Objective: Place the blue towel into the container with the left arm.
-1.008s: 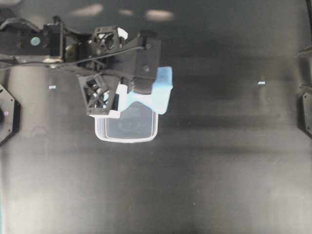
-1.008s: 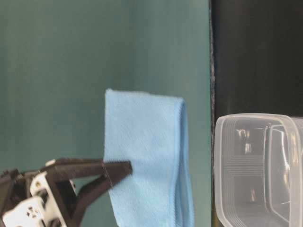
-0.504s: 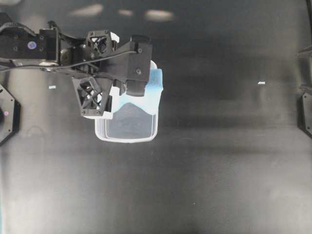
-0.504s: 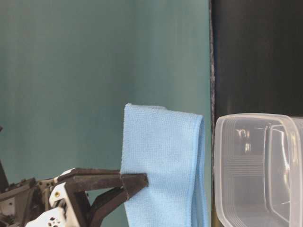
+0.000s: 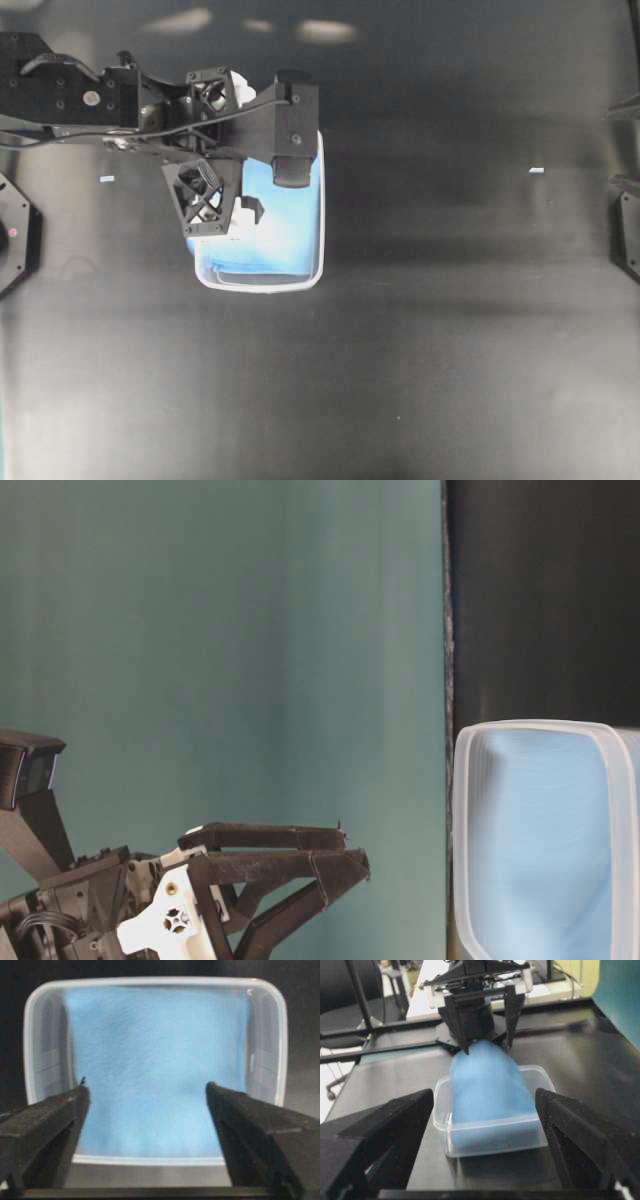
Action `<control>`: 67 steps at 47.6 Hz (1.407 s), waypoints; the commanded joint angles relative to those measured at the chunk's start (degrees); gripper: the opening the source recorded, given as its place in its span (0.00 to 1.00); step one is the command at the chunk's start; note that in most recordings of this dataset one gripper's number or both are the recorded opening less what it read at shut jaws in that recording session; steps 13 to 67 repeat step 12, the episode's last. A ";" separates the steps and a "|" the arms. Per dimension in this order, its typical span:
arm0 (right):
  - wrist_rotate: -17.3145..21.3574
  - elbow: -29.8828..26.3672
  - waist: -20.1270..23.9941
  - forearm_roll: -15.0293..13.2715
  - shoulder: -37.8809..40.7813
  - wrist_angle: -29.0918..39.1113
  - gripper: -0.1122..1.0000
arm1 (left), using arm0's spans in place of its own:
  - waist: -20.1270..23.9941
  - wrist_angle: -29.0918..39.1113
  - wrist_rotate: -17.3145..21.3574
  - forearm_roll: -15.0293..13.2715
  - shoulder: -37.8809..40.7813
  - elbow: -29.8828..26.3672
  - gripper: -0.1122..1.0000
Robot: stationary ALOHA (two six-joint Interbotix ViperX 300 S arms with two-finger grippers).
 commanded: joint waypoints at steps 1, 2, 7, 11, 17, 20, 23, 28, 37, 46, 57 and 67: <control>0.00 -0.35 0.00 0.18 0.62 -0.53 0.81 | 0.09 0.88 -0.53 0.26 -2.46 -0.26 0.92; 0.09 -0.35 0.00 0.18 0.62 -0.53 0.81 | 0.09 1.05 -0.26 0.26 -3.43 -0.18 0.91; 0.09 -0.53 0.00 0.18 0.44 -0.44 0.81 | 0.88 -0.44 -0.97 0.26 -8.44 0.53 0.87; -0.09 -0.62 0.00 0.18 -0.09 -0.44 0.81 | 0.79 -3.96 -0.97 0.26 -13.01 1.67 0.87; -0.09 -0.70 0.00 0.18 -0.18 -0.44 0.81 | 0.70 -5.89 -0.97 0.18 -14.85 2.37 0.87; -0.09 -0.70 0.00 0.18 -0.18 -0.44 0.81 | 0.70 -5.89 -0.97 0.18 -14.85 2.37 0.87; -0.09 -0.70 0.00 0.18 -0.18 -0.44 0.81 | 0.70 -5.89 -0.97 0.18 -14.85 2.37 0.87; -0.09 -0.70 0.00 0.18 -0.18 -0.44 0.81 | 0.70 -5.89 -0.97 0.18 -14.85 2.37 0.87; -0.09 -0.70 0.00 0.18 -0.18 -0.44 0.81 | 0.70 -5.89 -0.97 0.18 -14.85 2.37 0.87; -0.09 -0.70 0.00 0.18 -0.18 -0.44 0.81 | 0.70 -5.89 -0.97 0.18 -14.85 2.37 0.87; -0.09 -0.70 0.00 0.18 -0.18 -0.44 0.81 | 0.70 -5.89 -0.97 0.18 -14.85 2.37 0.87; -0.09 -0.70 0.00 0.18 -0.18 -0.44 0.81 | 0.70 -5.89 -0.97 0.18 -14.85 2.37 0.87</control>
